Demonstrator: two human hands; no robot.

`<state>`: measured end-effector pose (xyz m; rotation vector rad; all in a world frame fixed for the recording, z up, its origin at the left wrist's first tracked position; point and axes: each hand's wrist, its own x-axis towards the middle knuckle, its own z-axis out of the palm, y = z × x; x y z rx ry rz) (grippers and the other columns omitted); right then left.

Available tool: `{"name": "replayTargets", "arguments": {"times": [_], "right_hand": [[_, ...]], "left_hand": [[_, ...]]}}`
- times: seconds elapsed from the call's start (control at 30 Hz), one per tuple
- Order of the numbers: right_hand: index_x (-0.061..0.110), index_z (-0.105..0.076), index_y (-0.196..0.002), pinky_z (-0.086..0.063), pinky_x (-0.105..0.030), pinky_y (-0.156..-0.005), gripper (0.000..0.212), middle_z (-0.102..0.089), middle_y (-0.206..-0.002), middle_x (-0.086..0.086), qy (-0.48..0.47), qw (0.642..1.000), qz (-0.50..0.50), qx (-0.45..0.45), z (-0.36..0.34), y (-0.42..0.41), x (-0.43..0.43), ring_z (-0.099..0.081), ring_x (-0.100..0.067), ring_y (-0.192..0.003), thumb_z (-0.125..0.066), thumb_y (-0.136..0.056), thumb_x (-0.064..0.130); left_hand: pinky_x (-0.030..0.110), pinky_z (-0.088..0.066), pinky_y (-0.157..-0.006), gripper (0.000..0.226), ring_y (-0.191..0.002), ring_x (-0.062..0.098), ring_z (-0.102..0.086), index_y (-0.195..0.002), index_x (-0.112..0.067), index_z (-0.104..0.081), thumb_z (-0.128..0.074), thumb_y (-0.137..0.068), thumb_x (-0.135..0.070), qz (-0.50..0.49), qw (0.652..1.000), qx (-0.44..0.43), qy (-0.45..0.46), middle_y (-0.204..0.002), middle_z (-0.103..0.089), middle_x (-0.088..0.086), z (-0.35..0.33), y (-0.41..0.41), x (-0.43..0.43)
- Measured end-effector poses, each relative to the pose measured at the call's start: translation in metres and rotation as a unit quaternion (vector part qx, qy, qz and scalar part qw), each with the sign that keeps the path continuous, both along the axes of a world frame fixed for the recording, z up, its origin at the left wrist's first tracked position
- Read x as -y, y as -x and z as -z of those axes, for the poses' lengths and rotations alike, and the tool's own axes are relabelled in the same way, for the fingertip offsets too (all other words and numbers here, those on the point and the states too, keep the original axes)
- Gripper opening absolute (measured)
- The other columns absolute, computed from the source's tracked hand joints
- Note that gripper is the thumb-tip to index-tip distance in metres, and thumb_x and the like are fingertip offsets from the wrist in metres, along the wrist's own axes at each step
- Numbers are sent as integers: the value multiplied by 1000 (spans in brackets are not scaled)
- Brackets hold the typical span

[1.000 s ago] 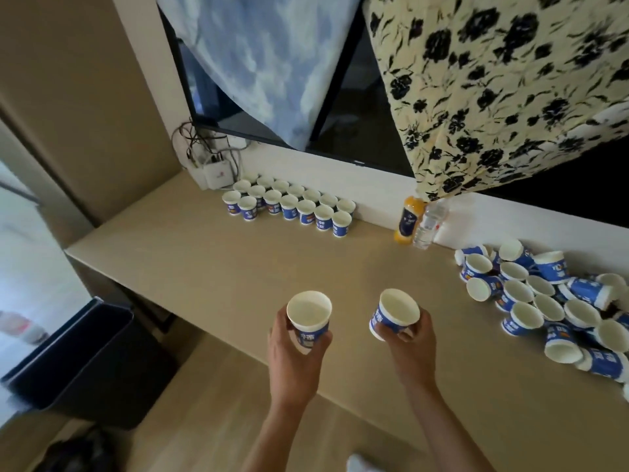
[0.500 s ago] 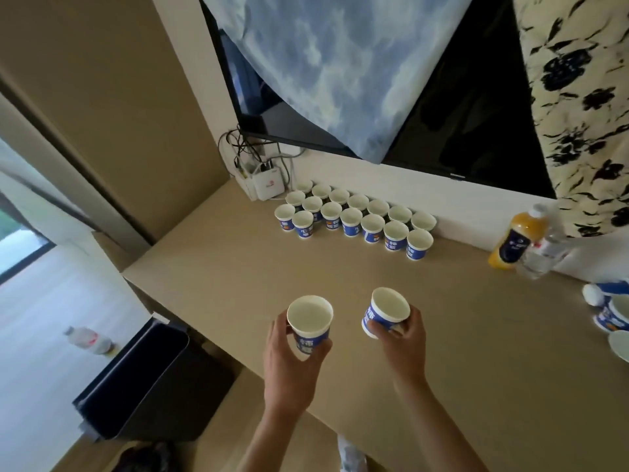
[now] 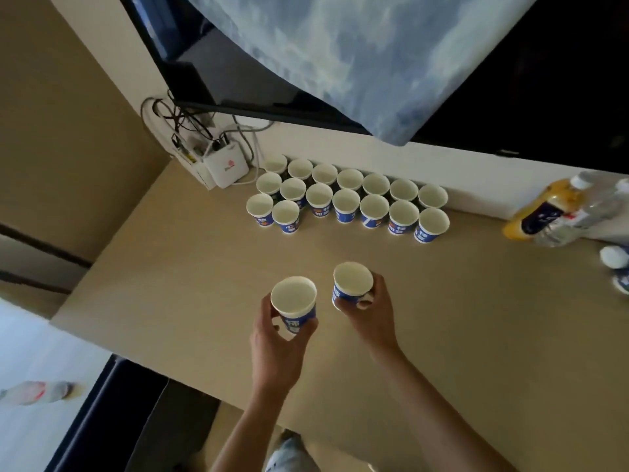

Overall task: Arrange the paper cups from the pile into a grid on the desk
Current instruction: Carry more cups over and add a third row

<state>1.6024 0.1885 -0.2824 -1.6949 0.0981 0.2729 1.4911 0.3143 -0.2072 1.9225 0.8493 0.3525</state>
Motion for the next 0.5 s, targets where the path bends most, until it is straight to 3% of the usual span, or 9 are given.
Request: {"name": "replayTargets", "arguments": {"times": [0.23,0.33,0.5], "right_hand": [[24,-56,-126,-59,-27,-80,66,-66,-118,8,64,998,23,17,18,-44,-66,-64,-11,-107,-89,-69,18],[22,-56,-126,-55,-21,-85,65,-66,-115,11,90,995,31,33,26,-70,-94,-63,-7,-103,-88,-70,18],[21,-57,-126,-58,-34,-87,64,-66,-113,11,105,993,30,50,49,-101,-123,-63,-4,-103,-87,-70,17]], "left_hand": [[15,-46,-79,64,-104,-4,-56,-122,-34,-54,-89,-70,-20,47,998,2,42,-113,-62,-22,14,-36,-61],[7,-43,-77,65,-105,0,-57,-123,-31,-56,-89,-69,-18,68,997,10,47,-114,-64,-19,23,-50,-81],[11,-45,-79,64,-106,0,-57,-121,-33,-57,-90,-69,-18,90,994,15,58,-113,-64,-20,34,-65,-108]]}}
